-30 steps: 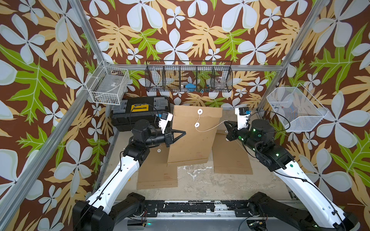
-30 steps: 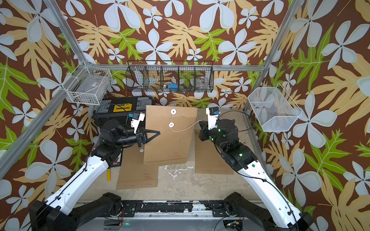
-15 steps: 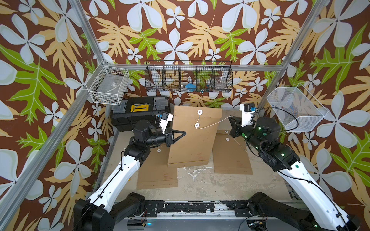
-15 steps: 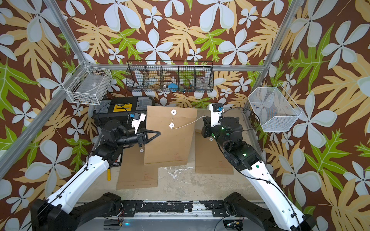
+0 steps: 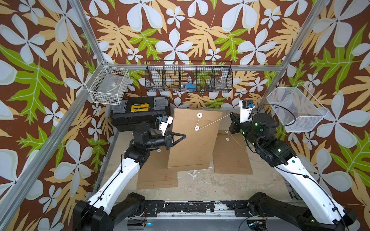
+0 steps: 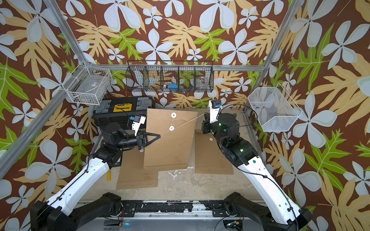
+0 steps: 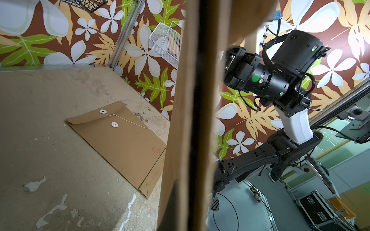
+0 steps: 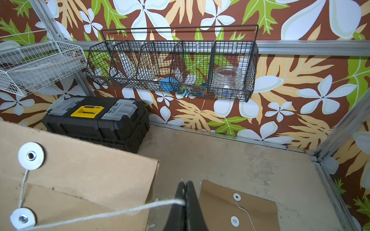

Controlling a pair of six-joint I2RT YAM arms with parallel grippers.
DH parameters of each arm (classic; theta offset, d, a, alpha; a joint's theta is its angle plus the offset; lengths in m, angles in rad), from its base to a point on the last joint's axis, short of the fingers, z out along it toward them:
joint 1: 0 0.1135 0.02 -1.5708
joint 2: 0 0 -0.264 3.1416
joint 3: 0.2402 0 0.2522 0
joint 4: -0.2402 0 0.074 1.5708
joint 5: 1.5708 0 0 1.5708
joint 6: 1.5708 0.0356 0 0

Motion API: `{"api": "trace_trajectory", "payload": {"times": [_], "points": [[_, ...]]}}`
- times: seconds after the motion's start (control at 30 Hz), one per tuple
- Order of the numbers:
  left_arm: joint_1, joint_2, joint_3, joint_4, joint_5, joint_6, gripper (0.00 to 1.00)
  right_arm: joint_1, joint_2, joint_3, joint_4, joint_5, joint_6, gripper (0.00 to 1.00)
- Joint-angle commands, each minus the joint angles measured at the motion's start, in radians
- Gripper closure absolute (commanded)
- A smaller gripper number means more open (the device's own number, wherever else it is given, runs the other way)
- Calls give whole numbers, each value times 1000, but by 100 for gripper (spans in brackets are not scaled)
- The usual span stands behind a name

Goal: Close the mouth of the file bag
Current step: Close the file bag.

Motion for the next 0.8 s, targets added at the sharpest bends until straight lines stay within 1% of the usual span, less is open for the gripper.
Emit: {"api": "trace_trajectory", "payload": {"times": [0.0, 0.1, 0.17, 0.23, 0.33, 0.37, 0.5, 0.6, 0.73, 0.77], "points": [[1, -6, 6, 90, -46, -64, 100, 4, -21, -21, 29, 15, 27, 100], [0, -2, -11, 191, -61, -160, 100, 4, -38, -47, 23, 13, 47, 100], [1, 0, -16, 214, -82, -193, 100, 4, -45, -64, 21, 5, 62, 100], [0, -1, -14, 208, -112, -198, 100, 4, -51, -82, 23, -17, 83, 100], [0, -5, 0, 140, -194, -155, 100, 30, -51, -104, 33, -58, 129, 100], [0, -4, 4, 125, -218, -141, 100, 59, -47, -109, 36, -51, 138, 100], [0, 12, 14, 76, -310, -92, 100, 230, -30, -111, 58, 5, 153, 100], [1, 34, 21, 52, -345, -58, 100, 320, -11, -88, 74, -22, 166, 100], [1, 61, 33, 24, -389, -17, 100, 428, 30, -25, 92, -102, 165, 100], [0, 69, 36, 18, -394, -8, 100, 451, 38, -10, 102, -141, 165, 100]]}}
